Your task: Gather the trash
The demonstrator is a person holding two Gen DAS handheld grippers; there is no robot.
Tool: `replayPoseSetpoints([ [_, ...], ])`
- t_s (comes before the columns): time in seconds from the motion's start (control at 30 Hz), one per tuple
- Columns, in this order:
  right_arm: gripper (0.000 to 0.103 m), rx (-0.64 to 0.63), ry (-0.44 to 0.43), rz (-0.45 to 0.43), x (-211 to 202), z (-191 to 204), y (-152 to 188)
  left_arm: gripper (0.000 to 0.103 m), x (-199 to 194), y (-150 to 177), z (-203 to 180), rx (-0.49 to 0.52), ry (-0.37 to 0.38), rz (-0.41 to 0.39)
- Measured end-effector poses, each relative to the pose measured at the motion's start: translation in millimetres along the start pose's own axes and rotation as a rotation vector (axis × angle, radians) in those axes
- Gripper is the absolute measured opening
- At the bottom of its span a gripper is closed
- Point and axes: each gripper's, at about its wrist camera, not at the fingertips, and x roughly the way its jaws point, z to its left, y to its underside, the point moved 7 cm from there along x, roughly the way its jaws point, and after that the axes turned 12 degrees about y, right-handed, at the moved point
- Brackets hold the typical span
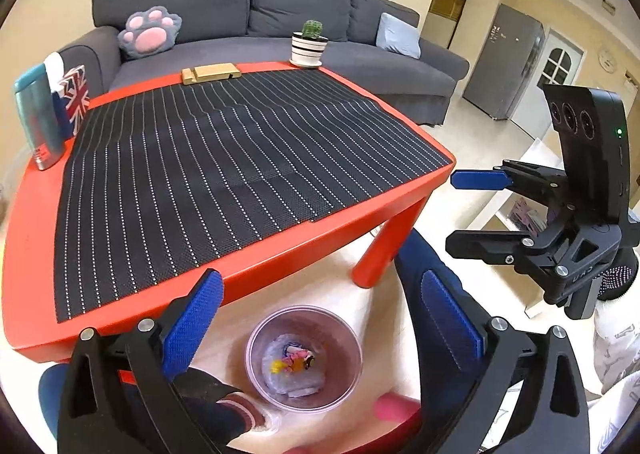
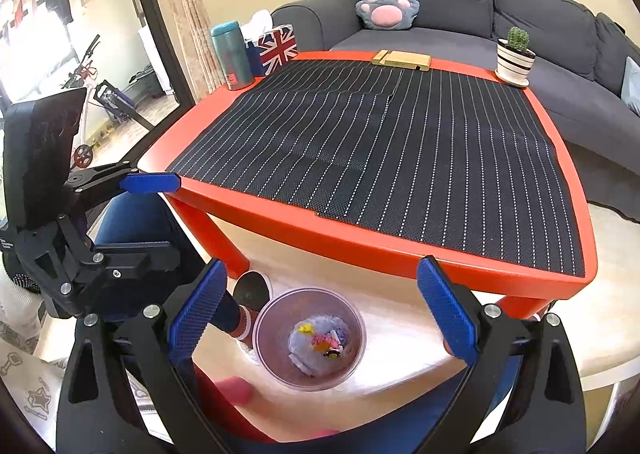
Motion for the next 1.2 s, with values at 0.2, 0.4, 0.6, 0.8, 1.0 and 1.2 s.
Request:
replayPoseSetpoints([
  [0.2, 0.097, 0.009, 0.015, -0.014, 0, -2, -7, 0.096, -6, -4, 6, -0.009, -0.021, -0.015],
  [0.4, 0.098, 0.011, 0.047, -0.047, -1, -6, -27, 0.096, -14, -15, 19, -0.019, -0.073, -0.040],
  [0.6, 0.098, 0.015, 0.073, -0.082, 0, -12, -55, 0.096, -21, -33, 35, -0.026, -0.114, -0.067],
  [0.8, 0.098, 0.012, 0.090, -0.111, 3, -18, -81, 0.096, -27, -52, 51, -0.030, -0.145, -0.095],
  [1.0, 0.099, 0.004, 0.102, -0.110, 19, -21, -97, 0.096, -27, -68, 66, -0.027, -0.172, -0.111],
  [1.2, 0.099, 0.019, 0.103, -0.101, 34, -27, -107, 0.097, -19, -78, 82, -0.044, -0.187, -0.101],
])
